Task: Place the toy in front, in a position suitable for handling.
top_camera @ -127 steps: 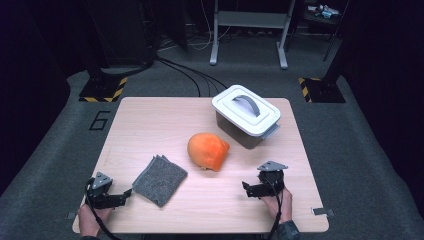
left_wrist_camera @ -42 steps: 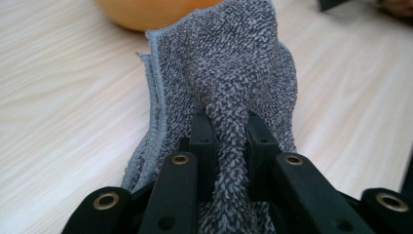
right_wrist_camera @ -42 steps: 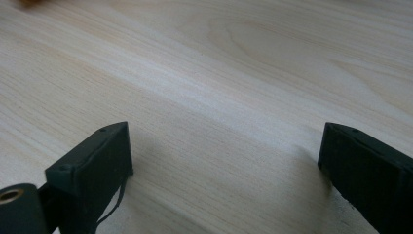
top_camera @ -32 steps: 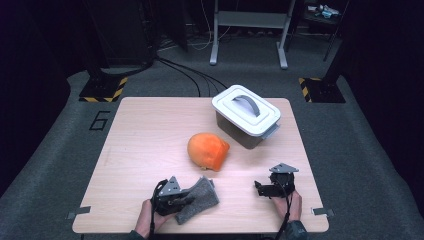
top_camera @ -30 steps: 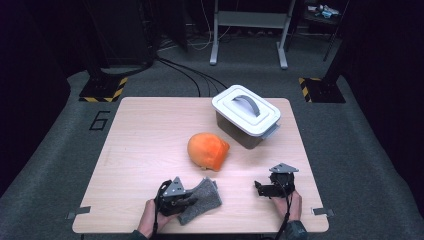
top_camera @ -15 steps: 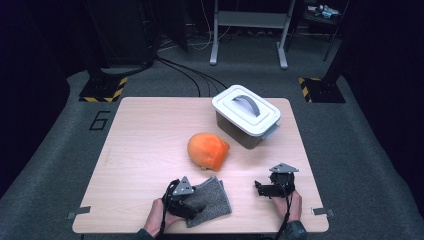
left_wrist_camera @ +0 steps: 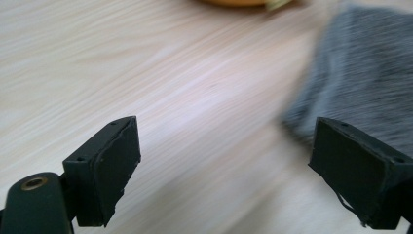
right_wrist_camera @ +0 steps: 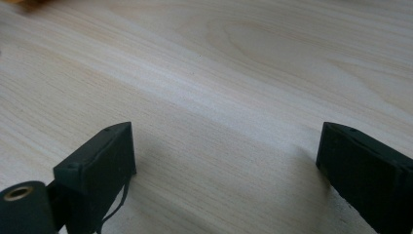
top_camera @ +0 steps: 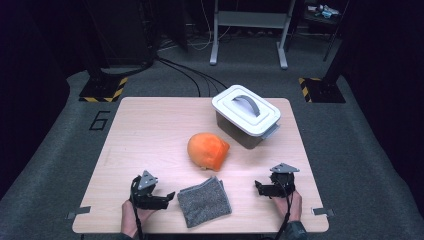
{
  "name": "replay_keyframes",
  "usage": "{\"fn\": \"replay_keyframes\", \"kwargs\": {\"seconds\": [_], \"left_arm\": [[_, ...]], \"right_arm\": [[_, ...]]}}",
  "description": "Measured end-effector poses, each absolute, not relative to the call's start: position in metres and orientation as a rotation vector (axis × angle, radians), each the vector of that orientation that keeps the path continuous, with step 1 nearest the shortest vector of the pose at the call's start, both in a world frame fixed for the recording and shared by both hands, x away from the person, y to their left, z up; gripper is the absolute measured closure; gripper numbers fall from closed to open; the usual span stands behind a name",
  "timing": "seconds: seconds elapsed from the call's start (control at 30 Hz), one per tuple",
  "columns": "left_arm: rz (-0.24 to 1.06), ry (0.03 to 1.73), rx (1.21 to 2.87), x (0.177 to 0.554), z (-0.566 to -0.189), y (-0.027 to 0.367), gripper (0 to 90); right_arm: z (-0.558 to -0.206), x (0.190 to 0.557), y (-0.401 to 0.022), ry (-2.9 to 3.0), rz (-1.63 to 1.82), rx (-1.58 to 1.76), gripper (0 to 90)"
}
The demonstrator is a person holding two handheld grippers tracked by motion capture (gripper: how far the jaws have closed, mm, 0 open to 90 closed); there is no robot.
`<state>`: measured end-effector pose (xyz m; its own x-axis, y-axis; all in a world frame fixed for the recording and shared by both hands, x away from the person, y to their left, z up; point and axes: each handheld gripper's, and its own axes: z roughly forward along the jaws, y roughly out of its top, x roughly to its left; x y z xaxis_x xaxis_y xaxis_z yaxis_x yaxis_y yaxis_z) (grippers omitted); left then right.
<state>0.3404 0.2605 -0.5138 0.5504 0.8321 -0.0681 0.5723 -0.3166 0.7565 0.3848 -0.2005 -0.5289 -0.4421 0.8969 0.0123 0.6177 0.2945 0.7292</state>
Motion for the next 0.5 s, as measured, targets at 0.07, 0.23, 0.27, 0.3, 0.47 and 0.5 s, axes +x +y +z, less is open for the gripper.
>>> {"fn": "replay_keyframes", "kwargs": {"seconds": [0.07, 0.23, 0.27, 0.3, 0.47, 0.5], "left_arm": [[0.465, 1.198, 1.990, 0.343, -0.519, 0.271, 10.3], [0.519, 1.266, 2.003, 0.349, -0.527, 0.282, 10.2], [0.509, 1.278, 2.009, 0.350, -0.528, 0.282, 10.2], [0.509, 1.278, 2.009, 0.350, -0.528, 0.282, 10.2], [0.561, 1.273, 2.027, 0.350, -0.530, 0.276, 10.2], [0.561, 1.273, 2.027, 0.350, -0.530, 0.276, 10.1]], "right_arm": [[-0.528, 0.384, -0.201, 2.175, 0.960, 1.364, 6.2], [-0.526, 0.384, -0.202, 2.187, 0.980, 1.385, 3.8], [-0.525, 0.384, -0.203, 2.184, 1.005, 1.387, 3.4], [-0.524, 0.383, -0.202, 2.187, 1.003, 1.399, 3.1], [-0.506, 0.373, -0.183, 2.212, 1.062, 1.337, 3.3], [-0.502, 0.372, -0.177, 2.237, 1.071, 1.313, 3.3]]}}
